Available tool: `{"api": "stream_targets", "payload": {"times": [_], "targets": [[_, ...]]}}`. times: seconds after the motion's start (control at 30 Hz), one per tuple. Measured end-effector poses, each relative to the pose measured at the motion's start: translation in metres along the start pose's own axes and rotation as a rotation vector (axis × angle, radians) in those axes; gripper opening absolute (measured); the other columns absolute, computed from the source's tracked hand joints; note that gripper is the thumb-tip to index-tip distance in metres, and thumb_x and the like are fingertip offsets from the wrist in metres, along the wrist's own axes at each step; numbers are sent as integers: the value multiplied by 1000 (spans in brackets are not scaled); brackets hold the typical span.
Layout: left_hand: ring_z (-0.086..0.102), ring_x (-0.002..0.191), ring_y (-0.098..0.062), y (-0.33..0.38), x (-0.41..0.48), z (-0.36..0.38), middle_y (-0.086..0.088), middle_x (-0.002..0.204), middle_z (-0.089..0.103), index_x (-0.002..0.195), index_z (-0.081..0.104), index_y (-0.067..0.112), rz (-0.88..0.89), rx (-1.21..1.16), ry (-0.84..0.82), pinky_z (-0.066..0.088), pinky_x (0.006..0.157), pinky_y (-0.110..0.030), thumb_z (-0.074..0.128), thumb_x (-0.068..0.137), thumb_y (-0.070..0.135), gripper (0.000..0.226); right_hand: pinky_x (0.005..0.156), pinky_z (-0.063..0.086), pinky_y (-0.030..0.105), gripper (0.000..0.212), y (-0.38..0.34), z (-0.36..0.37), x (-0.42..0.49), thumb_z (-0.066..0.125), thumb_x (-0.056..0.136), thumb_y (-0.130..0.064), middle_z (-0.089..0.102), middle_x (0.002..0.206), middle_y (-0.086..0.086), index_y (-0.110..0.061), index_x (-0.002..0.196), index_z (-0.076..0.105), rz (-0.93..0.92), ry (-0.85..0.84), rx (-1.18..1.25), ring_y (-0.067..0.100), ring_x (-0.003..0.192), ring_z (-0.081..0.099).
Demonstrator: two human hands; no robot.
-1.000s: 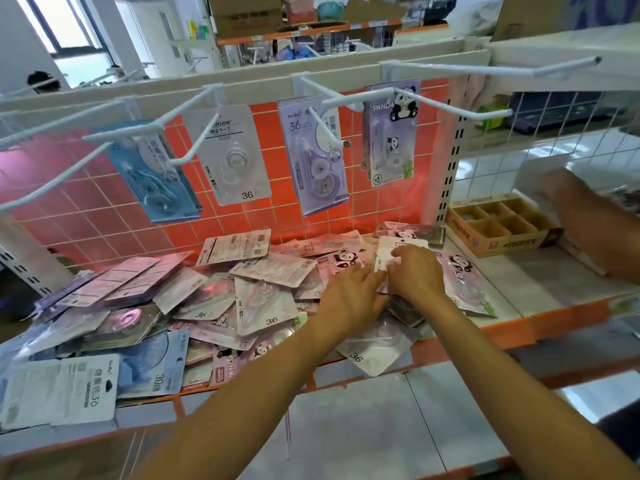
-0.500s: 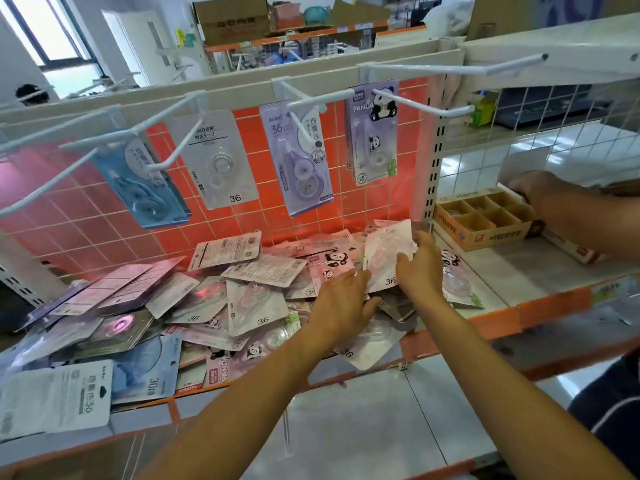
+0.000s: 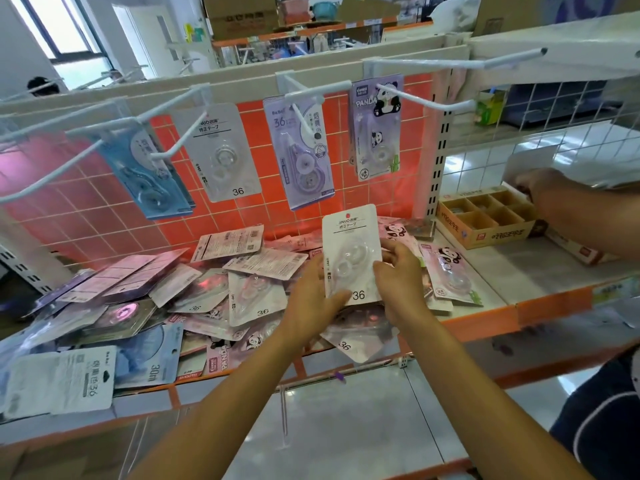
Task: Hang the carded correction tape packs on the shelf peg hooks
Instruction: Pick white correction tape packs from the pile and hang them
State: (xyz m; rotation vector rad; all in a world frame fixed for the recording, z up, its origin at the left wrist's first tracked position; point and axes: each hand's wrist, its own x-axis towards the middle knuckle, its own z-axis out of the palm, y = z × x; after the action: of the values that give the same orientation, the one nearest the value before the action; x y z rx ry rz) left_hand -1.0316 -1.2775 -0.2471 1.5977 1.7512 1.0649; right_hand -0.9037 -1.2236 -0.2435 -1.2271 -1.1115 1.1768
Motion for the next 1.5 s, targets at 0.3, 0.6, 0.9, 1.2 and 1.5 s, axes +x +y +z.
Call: {"api": "stream_targets", "payload": {"times": [0.3,0.6,0.9,1.2,1.5], "targets": [[63,97,-11,-26,-19,-29,6,114,60,137,37,27,-148,-113,48,57,85,-37,78,76,12,75,77,58,38,13,-6,19,-17,52,94,-14,67,97,-6,-21,103,59,10,-125,-1,13,88,66],[67,95,-18,-35,-41,-60,2,116,61,140,26,40,-46,-28,182,57,80,-46,75,69,38,87,75,51,30,15,-28,57,-27,56,94,-19,67,85,-6,-8,99,64,-134,-214,49,7,78,62],[68,87,-11,-42,-52,-91,14,100,59,144,22,30,121,122,252,59,71,-29,75,79,11,86,82,53,55,12,-79,90,-39,57,86,-20,71,86,7,-25,81,67,-304,-264,126,27,85,66],[67,97,-19,-36,-58,-125,-6,112,64,143,17,40,273,80,440,57,83,-44,72,78,9,90,72,57,34,15,-124,103,-72,58,93,-10,67,79,-7,-20,85,67,-516,-343,175,6,76,63],[63,82,6,-32,-53,-148,16,91,59,142,20,26,381,111,512,50,71,-8,77,76,1,91,61,46,10,10,-150,111,-91,57,93,-4,63,76,-8,-5,95,67,-649,-381,234,-7,69,59]]}}
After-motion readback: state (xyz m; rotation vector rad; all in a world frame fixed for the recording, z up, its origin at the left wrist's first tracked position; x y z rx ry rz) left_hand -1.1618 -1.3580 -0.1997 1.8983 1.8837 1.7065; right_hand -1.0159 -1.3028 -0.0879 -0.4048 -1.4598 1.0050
